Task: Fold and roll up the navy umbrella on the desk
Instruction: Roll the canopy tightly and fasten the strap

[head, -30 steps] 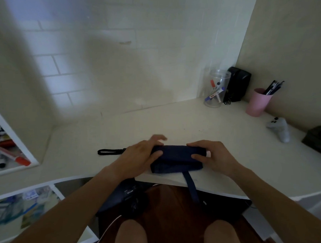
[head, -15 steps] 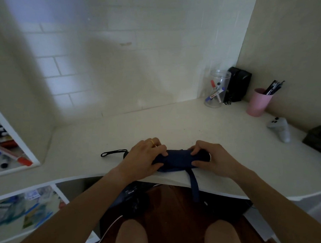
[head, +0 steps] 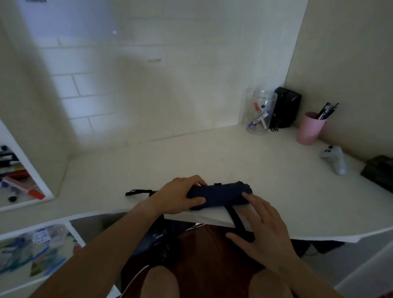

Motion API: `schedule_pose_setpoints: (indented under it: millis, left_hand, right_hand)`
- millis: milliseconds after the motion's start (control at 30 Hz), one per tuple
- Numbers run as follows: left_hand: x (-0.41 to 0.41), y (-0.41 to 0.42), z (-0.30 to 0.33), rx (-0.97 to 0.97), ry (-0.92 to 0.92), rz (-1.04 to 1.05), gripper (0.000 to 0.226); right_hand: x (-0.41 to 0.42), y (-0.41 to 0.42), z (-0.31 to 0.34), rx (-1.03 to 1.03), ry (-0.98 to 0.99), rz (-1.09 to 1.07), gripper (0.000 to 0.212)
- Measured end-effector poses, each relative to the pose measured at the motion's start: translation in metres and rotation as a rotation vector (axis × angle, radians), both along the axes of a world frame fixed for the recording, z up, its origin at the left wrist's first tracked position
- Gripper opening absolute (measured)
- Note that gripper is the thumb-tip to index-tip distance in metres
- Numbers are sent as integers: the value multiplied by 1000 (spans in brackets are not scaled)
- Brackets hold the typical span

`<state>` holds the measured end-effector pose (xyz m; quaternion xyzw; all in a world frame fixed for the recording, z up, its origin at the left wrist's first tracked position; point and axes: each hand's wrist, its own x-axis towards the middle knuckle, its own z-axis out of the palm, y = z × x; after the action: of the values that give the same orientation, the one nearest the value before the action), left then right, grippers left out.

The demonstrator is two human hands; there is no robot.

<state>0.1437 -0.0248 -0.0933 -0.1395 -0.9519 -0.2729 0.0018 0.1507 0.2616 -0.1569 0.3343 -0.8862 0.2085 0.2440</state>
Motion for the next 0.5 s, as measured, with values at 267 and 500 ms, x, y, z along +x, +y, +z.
schedule_pose_setpoints:
  millis: [267,500]
  left_hand:
    - [3,15,-5,-87,74,129,42]
    - [6,21,-7,-86,66,183,45]
  right_hand:
    - [21,-10,-29,132,230,-109,40]
    - [29,-18,-31,210,261,-151,50]
